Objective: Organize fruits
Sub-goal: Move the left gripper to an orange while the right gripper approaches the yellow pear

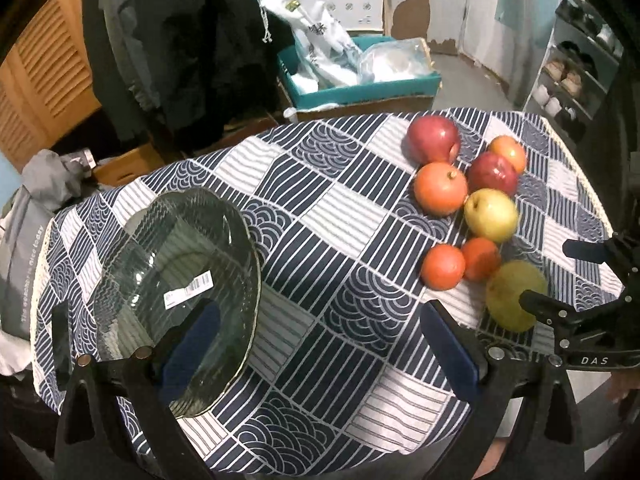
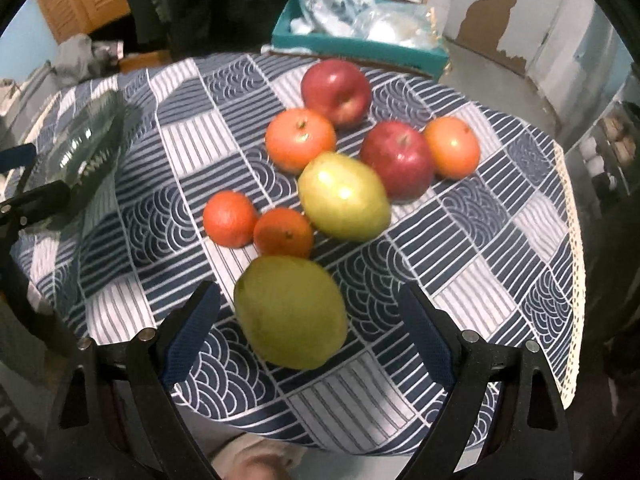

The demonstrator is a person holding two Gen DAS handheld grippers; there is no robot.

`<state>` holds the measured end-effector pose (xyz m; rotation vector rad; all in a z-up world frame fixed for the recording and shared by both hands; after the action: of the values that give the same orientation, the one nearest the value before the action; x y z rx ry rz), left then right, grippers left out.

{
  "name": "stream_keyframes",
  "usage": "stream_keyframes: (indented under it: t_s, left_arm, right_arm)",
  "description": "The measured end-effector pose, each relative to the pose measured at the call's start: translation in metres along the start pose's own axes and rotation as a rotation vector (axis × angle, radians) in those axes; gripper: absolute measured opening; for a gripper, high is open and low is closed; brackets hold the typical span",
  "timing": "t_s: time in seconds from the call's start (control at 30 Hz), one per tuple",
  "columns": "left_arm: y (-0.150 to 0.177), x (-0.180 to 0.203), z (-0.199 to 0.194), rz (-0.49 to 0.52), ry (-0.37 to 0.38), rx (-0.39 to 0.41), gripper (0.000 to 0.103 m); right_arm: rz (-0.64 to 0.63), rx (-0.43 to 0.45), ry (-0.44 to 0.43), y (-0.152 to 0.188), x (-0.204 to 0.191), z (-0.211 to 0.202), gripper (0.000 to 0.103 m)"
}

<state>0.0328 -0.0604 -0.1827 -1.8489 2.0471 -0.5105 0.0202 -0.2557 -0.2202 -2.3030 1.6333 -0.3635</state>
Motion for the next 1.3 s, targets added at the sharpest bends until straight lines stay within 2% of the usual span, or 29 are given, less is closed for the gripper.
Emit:
stream_keyframes:
  t_s: [0.4,0.6,0.83,1.03,1.3]
  left_arm:
    - [0.003,0.003,0.014,0.023,0.005,-0.038,0.101]
    - [0.003,0.012,0.02,0.039,0.033,-0.054,0.101]
    - [-0.001,0.028,0.026,0.063,0.072,-0.056,0.101]
    - [-0.002,0.05,0.036,0.115,0.092,-0.06,0.101]
    - [-0.001,0.079,0.062,0.175,0.139,-0.095,0.101]
  right_arm:
    - [-0.049,-0.125,-0.015,0.004,-0.009,0.047,0.089]
    - [-0.044,-0.151,-0.062,0.008,-0.01,0.057,0.076]
    - [-0.025,-0.137,-0.059,0.013,-0.003,0.053,0.075]
    - [0.064,-0.085,-0.001,0.021,0.026,0.038,0.075]
    - [0.176,-0.04,0.029,0.023,0.062,0.03,0.075]
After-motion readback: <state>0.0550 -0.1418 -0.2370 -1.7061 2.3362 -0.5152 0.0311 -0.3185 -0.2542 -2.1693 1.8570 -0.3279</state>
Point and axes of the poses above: each gripper's, at about its wrist camera, not at the fingertips, and z roughly the way its jaws point, x to its right, y to its underside, the point moved 2 cm from there along z, roughly the way its jaws point, and after that the axes turned 8 degrees about -z, right-handed, at the moved point
